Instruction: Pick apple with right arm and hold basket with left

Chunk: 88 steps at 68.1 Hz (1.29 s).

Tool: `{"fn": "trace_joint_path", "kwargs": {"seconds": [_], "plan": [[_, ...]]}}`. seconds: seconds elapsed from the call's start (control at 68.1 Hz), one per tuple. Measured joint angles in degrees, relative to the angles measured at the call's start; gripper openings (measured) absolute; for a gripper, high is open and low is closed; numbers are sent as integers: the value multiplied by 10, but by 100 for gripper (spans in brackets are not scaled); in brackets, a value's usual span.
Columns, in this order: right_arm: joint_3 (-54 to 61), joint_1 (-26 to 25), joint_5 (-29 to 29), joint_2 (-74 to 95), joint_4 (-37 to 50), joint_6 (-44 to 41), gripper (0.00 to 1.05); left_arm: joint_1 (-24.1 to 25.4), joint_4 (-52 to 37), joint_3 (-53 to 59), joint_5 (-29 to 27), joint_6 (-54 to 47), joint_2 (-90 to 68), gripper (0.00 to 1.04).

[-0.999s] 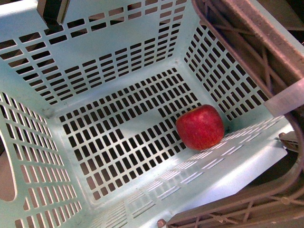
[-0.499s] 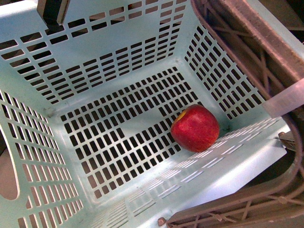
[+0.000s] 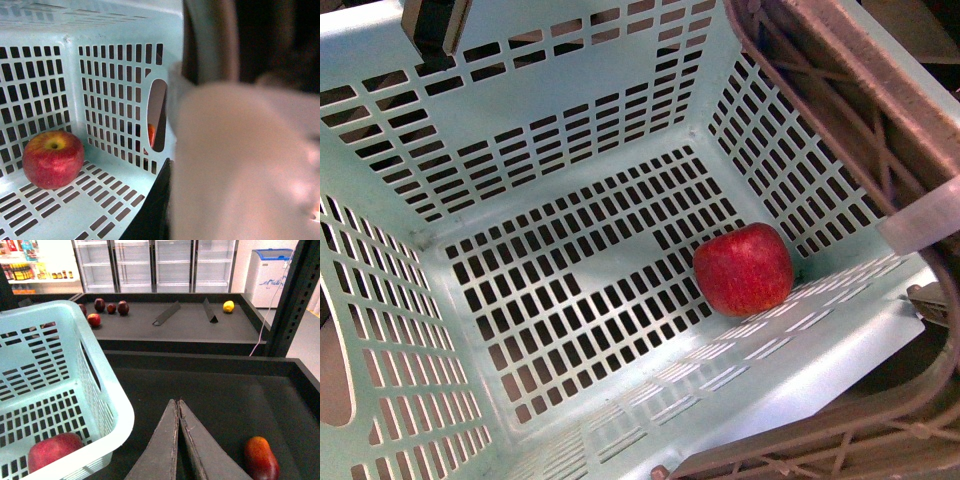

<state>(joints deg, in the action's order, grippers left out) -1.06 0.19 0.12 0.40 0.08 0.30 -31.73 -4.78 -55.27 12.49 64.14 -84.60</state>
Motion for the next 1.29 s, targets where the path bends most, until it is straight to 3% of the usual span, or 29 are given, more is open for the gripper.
{"fn": "trace_joint_path", "kwargs": {"seconds": [0.294, 0.529, 0.588, 0.676, 0.764, 0.837, 1.293], "plan": [[0, 0, 0, 0, 0, 0, 2, 0, 0, 0, 0, -1, 0, 6], [0, 0, 0, 0, 0, -1, 43, 0, 0, 0, -1, 0, 0, 6], [0, 0, 0, 0, 0, -1, 51, -11, 25, -9, -71, 16, -1, 6], [0, 0, -1, 0, 0, -1, 69, -26, 37, -26, -231, 82, -16, 6], [0, 0, 1, -1, 0, -1, 85, -8, 39, -48, -280, 84, -29, 6], [0, 0, 1, -1, 0, -1, 96, 15, 38, -62, -285, 77, -37, 6], [0, 0, 0, -1, 0, -1, 96, 156, -67, -5, -238, 199, -48, 6]]}}
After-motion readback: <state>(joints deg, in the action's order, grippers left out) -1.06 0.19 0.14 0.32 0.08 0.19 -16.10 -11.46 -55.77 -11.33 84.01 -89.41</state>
